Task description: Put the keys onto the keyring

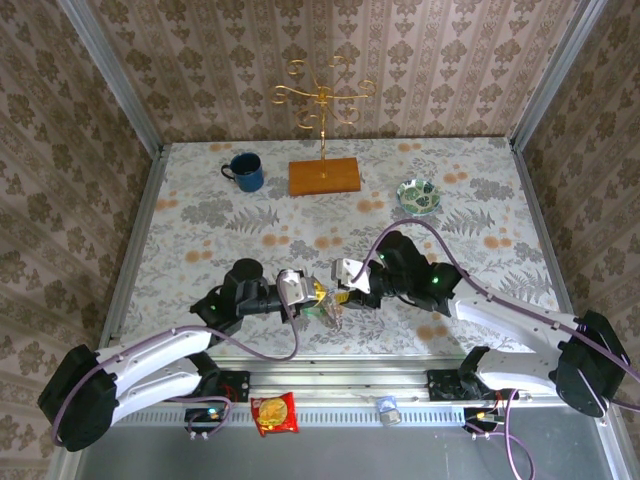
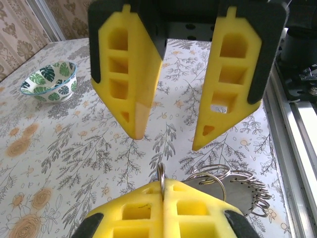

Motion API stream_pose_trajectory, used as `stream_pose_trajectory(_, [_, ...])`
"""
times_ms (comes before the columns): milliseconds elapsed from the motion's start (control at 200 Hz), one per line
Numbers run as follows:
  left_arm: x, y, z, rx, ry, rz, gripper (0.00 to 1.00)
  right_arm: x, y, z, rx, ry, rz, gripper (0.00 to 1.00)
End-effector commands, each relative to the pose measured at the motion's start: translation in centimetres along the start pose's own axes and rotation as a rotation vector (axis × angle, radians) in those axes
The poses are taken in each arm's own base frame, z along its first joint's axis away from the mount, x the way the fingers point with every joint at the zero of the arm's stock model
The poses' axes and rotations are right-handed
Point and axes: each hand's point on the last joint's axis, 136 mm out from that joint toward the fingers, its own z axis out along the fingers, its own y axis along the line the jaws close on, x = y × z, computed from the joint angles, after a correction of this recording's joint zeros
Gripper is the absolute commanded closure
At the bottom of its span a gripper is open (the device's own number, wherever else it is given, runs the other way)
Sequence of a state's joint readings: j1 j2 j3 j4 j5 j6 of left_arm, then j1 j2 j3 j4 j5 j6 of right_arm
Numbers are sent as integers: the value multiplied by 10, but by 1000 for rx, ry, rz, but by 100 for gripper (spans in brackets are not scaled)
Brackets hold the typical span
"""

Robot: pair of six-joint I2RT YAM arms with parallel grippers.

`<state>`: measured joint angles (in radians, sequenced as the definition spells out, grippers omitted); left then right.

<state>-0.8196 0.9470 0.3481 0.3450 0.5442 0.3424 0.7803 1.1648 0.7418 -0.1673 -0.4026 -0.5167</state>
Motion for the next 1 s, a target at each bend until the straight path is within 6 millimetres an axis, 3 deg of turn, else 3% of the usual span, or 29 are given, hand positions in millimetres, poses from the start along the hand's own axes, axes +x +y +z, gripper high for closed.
stream_pose_trajectory(0, [-15,-2,-1,10,-82,11,100,5,-4,4,31,-10,61,60])
stream_pose_trajectory(150, [-16,-5,-1,23,-93,5,100,11,-3,13,24,-12,83,60])
stream_pose_trajectory(705, [-17,-10,-1,49,-126,26,100,-23,10,-3,-56,-157,-6,64])
stream_pose_trajectory(995, [-19,-13,-1,63,-141,36,100,-23,9,6,-86,-148,-7,74])
